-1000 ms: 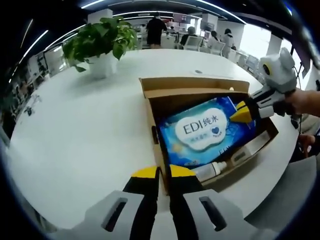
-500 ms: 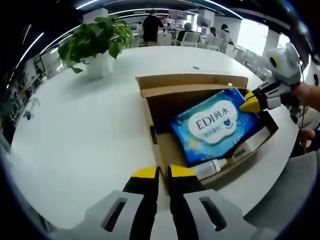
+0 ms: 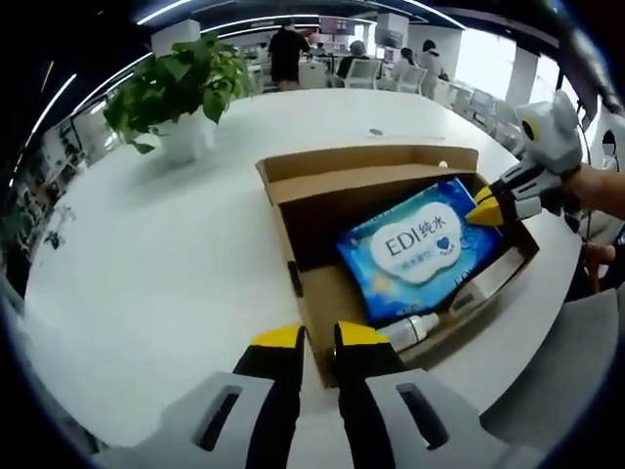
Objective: Operate the shoe box by opening the lid, removing the specified soft item, and placing it in the target area until the item is outside and the box remains undamaged.
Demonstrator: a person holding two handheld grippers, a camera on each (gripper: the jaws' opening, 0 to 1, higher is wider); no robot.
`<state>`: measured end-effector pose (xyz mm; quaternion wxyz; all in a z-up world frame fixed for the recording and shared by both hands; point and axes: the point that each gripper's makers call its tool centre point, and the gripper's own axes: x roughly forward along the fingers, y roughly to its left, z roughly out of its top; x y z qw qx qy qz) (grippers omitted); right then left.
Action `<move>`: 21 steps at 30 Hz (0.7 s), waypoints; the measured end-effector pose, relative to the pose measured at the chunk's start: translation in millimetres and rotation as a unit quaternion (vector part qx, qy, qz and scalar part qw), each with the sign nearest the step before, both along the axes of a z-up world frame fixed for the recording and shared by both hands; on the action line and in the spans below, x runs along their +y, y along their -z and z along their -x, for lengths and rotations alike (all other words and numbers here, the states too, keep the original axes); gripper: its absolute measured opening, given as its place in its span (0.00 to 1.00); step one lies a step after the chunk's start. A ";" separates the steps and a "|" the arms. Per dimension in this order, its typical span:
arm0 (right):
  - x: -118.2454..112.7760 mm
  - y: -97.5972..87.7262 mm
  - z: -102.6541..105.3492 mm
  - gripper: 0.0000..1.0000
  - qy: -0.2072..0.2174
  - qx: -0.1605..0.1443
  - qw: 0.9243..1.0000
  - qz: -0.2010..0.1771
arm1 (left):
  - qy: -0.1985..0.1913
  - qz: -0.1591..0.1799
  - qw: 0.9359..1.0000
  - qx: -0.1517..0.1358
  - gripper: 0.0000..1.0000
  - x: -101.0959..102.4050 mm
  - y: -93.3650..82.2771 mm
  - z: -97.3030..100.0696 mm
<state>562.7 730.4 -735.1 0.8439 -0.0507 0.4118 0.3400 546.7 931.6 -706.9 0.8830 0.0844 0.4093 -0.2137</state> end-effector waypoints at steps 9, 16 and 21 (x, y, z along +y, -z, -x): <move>-3.3 6.4 0.9 0.00 0.001 0.002 1.000 0.006 | 0.040 0.001 0.999 -0.018 0.15 -28.1 -9.1 -12.5; -5.3 9.5 2.0 0.00 0.004 0.005 1.000 0.008 | 0.067 -0.007 0.998 0.005 0.16 -43.3 6.3 -18.6; -6.7 13.0 3.5 0.00 -0.001 0.004 1.000 0.016 | 0.071 0.000 0.997 0.029 0.16 -51.9 21.3 -21.5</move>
